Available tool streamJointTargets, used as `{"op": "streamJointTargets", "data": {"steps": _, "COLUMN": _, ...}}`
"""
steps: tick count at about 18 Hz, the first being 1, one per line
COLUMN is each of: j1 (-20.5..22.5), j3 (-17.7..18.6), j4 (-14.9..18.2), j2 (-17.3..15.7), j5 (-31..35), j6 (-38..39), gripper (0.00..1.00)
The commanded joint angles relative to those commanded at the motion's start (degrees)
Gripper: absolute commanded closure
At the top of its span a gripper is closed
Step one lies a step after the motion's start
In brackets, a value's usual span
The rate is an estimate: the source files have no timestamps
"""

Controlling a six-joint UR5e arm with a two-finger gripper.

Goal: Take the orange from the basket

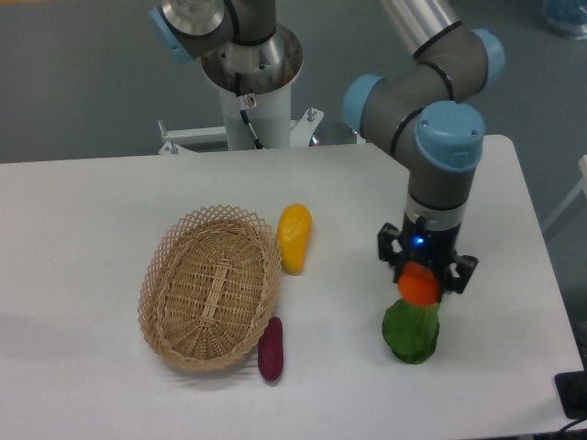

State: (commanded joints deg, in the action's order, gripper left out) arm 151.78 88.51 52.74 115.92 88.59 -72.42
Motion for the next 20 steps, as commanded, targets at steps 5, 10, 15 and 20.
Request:
{"op": "streamJointTargets", "data": {"steps": 5, "j1": 0.71, "j3": -1.76, "j4": 0.17, "j2": 1.32, "j5": 2.54, "j6": -4.37, "gripper": 0.36}}
{"op": "streamJointTargets", "data": {"steps": 10, "j1": 0.88, "j3": -2.29, "j4": 0.35, "j2": 1.41, "j5": 2.55, "j6": -6.07, "gripper": 0.36}}
{"op": "streamJointTargets", "data": {"steps": 15, "j1": 0.97, "j3": -2.29, "j4": 0.35, "j2": 1.41, "j5": 2.72, "j6": -6.06, "gripper": 0.36}}
{"op": "streamJointTargets", "data": {"steps": 20, "j1": 1.06, "j3": -2.20, "j4": 0.35, "j2": 1.41, "j5": 2.72, "j6": -5.98, "gripper": 0.36}}
